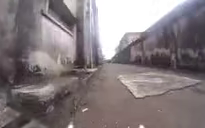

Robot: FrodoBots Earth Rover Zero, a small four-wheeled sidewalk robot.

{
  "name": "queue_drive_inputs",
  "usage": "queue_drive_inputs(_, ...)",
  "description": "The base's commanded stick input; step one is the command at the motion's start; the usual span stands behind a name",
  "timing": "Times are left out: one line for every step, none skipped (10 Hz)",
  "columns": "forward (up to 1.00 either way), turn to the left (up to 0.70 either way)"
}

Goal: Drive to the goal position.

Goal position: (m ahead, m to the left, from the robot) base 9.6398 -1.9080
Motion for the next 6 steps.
queue_drive_inputs(0.23,-0.39)
queue_drive_inputs(0.70,-0.27)
queue_drive_inputs(0.70,-0.10)
queue_drive_inputs(0.70,0.00)
queue_drive_inputs(0.70,0.00)
queue_drive_inputs(0.70,0.00)
